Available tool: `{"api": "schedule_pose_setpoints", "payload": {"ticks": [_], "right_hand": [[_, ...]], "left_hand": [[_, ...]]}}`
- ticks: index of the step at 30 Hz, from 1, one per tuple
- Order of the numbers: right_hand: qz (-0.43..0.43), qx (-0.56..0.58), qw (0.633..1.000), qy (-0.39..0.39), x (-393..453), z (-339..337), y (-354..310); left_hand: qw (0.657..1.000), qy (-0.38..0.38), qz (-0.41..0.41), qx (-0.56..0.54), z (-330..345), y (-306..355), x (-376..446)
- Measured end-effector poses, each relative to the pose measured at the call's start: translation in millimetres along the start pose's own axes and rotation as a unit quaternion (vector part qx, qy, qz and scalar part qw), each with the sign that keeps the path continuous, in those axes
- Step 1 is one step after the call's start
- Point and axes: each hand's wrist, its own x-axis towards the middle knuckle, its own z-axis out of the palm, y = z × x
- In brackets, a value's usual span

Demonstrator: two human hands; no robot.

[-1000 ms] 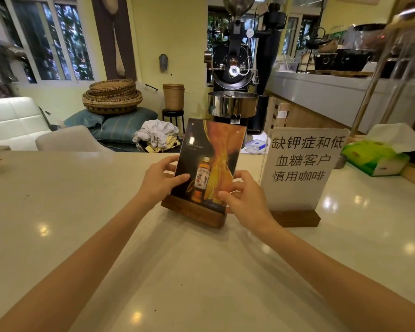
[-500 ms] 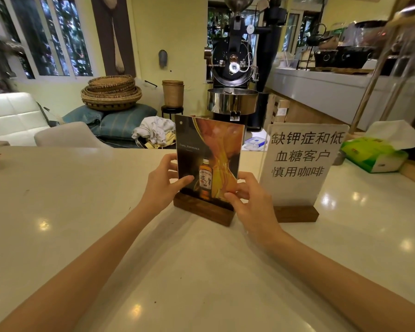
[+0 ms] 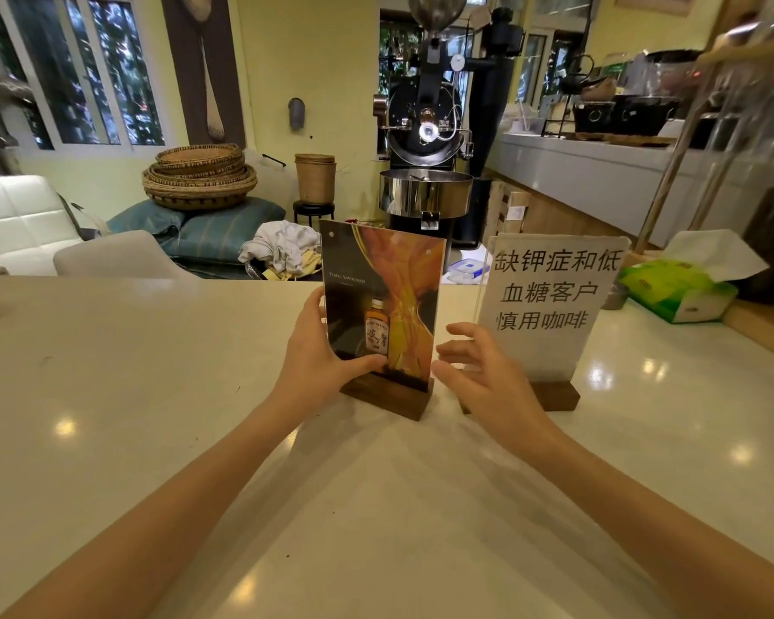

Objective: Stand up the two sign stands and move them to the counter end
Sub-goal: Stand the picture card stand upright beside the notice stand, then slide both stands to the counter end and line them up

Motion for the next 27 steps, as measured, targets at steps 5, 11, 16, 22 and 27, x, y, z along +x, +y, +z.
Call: {"api": "schedule_pose_setpoints", "payload": {"ticks": [5,11,16,22,27], "right_hand": [[0.015,0.007,0.999,0.034,-11.3,-47.4,13.0],[0.075,0.009,0.959,0.272,-15.2,-99.9,27.4],[0.172,0.032,0.976,0.131,0.9,-111.4,28.8],[0.164,0.055,0.983,0.052,13.9,-117.9,29.3],[0.162,0.041,0.986,0.008,24.5,-127.9,30.4]], "left_hand": [[0.999,0.023,-0.013,-0.024,11.9,0.4,-5.4],[0.999,0.044,-0.001,-0.027,21.0,1.9,-10.5],[0.998,0.053,0.001,-0.028,22.0,0.1,-9.2],[0.998,0.058,0.000,-0.026,23.0,6.7,-11.3],[0.998,0.057,-0.017,-0.014,23.0,9.1,-5.4]]}}
